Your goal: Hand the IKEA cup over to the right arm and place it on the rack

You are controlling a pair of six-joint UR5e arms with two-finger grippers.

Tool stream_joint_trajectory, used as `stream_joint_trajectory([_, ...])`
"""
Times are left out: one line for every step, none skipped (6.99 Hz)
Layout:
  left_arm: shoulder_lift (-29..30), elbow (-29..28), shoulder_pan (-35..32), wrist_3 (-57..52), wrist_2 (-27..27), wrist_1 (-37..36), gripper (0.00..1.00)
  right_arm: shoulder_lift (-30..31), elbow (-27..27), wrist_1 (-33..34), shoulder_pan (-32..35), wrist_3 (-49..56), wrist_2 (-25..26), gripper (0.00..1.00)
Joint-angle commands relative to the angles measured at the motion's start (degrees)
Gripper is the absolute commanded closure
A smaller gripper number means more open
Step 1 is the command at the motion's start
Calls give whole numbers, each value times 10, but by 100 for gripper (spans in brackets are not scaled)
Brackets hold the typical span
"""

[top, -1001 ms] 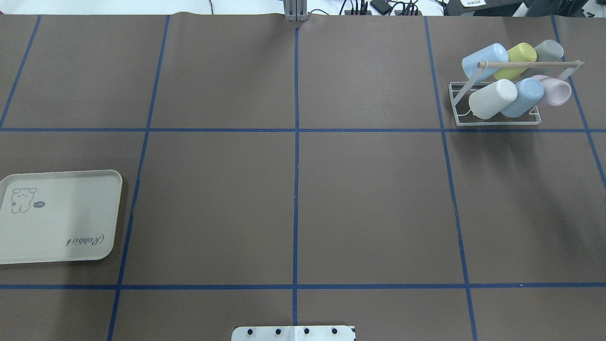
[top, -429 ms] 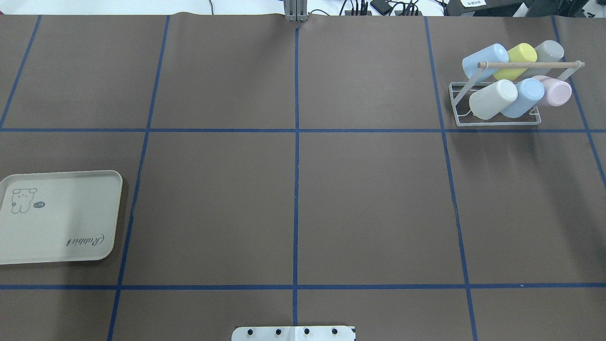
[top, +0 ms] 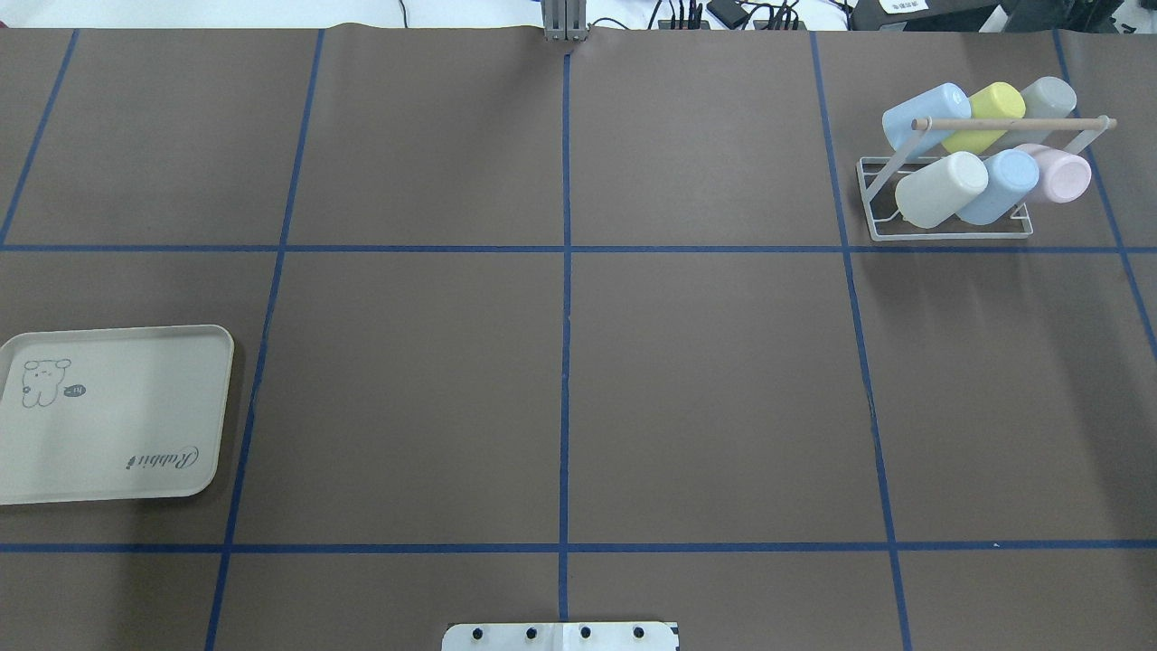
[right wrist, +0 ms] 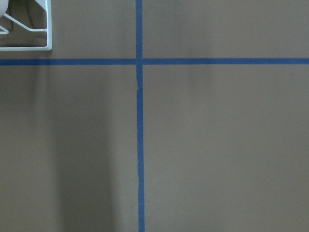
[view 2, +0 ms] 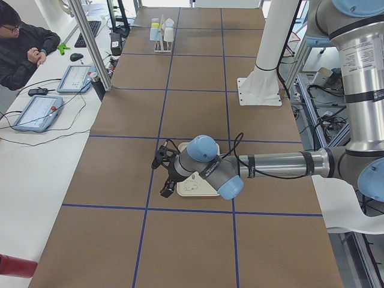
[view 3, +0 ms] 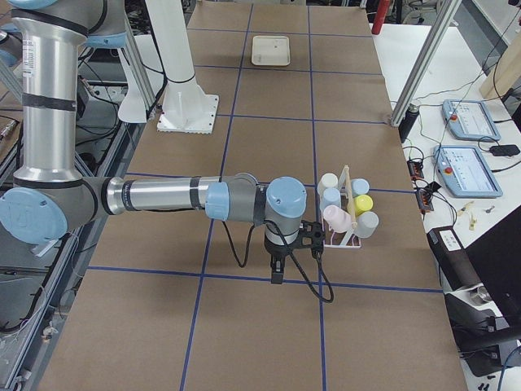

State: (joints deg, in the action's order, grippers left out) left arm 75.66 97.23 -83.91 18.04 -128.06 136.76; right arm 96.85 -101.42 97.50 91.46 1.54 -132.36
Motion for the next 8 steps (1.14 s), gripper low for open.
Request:
stream_joint_trajectory([-34,1,-26,-107,-12,-69,0,26,2,0,1,1,-34,0])
stream_joint_trajectory([-33,6,-44,-204,-25,-177,0,26,16,0,1,1,-35,0])
stream_joint_trajectory([-34,12,-80,-315,-25,-292,0,28,21,0,1,6,-34,0])
stream_joint_trajectory([-39,21,-110,-357,-25,-328,0,32,17,-1,2,7,-28,0])
stream_joint_trajectory([-39,31,-114,-355,-25,-331,0,44,6,-1,1,7,-27,0])
stream_joint_trajectory([-16,44,-114,-354,-24,-401,0,44,5,-1,1,7,-28,0])
stream_joint_trajectory([4,99,-114,-356,-15,-517,0,43,4,-1,1,7,-28,0])
stream_joint_trajectory([-6,121,-114,-355,-12,-538,0,40,4,-1,1,7,-27,0])
